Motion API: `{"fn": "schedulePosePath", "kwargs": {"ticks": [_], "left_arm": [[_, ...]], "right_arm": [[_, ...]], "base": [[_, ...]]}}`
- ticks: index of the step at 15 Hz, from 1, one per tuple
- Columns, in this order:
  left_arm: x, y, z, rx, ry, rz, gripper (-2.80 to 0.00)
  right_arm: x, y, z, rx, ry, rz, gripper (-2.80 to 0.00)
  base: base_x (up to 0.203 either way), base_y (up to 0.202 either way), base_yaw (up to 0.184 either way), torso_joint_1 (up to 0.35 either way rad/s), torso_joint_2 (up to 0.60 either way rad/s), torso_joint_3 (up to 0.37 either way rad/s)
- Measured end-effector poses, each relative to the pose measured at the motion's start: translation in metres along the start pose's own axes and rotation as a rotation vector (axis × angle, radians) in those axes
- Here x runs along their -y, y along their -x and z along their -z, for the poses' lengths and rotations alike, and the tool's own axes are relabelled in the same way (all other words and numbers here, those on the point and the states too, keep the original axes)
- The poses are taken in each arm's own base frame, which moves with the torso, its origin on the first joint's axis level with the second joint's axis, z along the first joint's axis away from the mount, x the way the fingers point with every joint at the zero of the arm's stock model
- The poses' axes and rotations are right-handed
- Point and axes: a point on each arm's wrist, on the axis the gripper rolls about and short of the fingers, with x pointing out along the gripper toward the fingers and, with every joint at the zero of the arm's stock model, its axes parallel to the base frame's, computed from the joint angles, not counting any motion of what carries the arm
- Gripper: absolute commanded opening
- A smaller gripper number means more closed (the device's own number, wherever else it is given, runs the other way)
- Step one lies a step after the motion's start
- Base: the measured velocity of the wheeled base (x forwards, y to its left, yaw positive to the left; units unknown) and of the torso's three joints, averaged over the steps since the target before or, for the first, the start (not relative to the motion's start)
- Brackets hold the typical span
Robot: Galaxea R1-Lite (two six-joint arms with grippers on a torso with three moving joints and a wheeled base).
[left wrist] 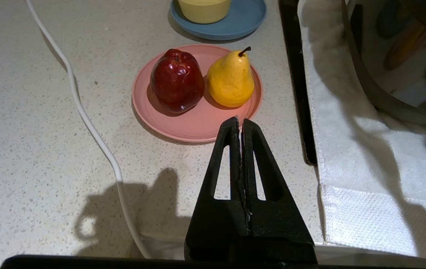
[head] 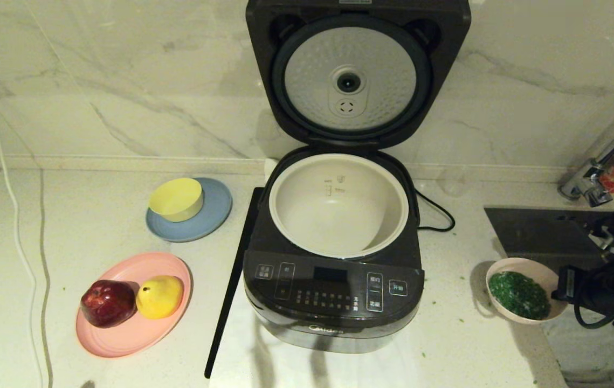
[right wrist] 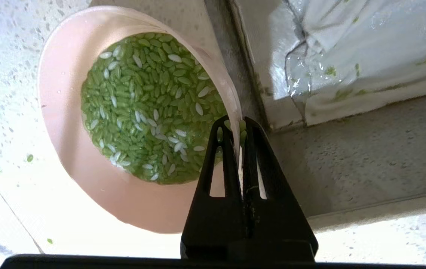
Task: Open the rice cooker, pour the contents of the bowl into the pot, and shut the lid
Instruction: Fill a bowl with water from the tap
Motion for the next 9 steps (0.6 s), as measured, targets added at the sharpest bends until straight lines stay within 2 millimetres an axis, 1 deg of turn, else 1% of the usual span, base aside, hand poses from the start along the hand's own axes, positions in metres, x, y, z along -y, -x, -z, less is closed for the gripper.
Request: {"fn": "schedulePosePath", "kwargs": {"ticks": [1,4,7,8,9], "left_arm": [[0.000,0.000,0.000,0.000,0.000,0.000,-2.80],[0.000,0.000,0.000,0.000,0.000,0.000,-2.80],[0.000,0.000,0.000,0.000,0.000,0.000,-2.80],[0.000,0.000,0.000,0.000,0.000,0.000,-2.80],[0.000,0.000,0.000,0.000,0.000,0.000,-2.80]], "right_arm": [[0.000,-0.001,0.001,-0.006,0.002,-0.001,-2.80],[-0.011,-0.006,0.005,-0.028,0.029,-0.021,-2.80],[-0.013,-0.016,0.005,-0.046,0.038,-0.021,-2.80],[-0.013,-0.018,0.006,-0.056,0.041,-0.020,0.00],[-0.014,-0.020,0.008,-0.062,0.045,-0.019,0.00]], "base": [[0.000,0.000,0.000,0.000,0.00,0.000],[0.000,0.000,0.000,0.000,0.00,0.000],[0.000,0.000,0.000,0.000,0.00,0.000],[0.000,0.000,0.000,0.000,0.00,0.000],[0.000,0.000,0.000,0.000,0.00,0.000]]}}
